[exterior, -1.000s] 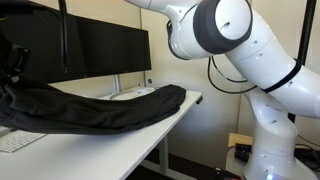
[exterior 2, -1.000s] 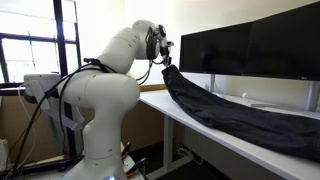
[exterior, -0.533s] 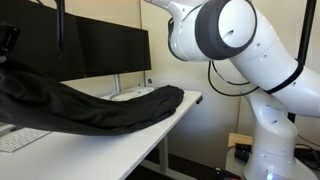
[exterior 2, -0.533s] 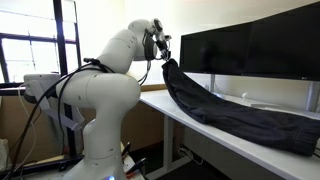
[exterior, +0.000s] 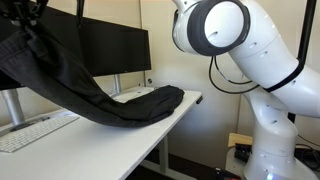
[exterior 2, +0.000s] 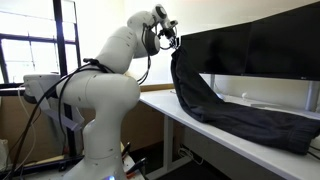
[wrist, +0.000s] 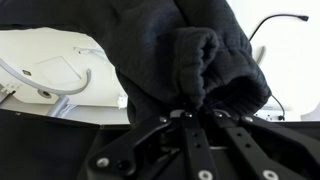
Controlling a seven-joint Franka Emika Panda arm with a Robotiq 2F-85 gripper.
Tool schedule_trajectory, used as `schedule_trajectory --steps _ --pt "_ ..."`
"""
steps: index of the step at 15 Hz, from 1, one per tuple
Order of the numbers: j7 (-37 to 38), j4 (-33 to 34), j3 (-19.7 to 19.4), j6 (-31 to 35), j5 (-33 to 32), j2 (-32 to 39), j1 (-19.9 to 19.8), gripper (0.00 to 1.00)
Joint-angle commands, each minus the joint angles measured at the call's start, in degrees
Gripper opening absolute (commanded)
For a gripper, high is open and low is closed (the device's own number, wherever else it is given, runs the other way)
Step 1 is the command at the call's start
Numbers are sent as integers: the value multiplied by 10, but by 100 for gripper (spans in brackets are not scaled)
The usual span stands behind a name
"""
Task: Fold the trouser
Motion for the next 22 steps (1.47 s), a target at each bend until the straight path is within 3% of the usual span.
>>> schedule_trajectory --steps 1,6,13,19,22 --pt "-13 0 -12 -7 -4 -25 -19 2" --pt "-6 0 -16 -9 -2 -50 -47 2" --pt "4 0 -26 -26 -16 -104 -55 2" --pt "6 0 -38 -93 -45 -166 -62 2" --pt "0 1 -33 -134 -45 -189 -85 2"
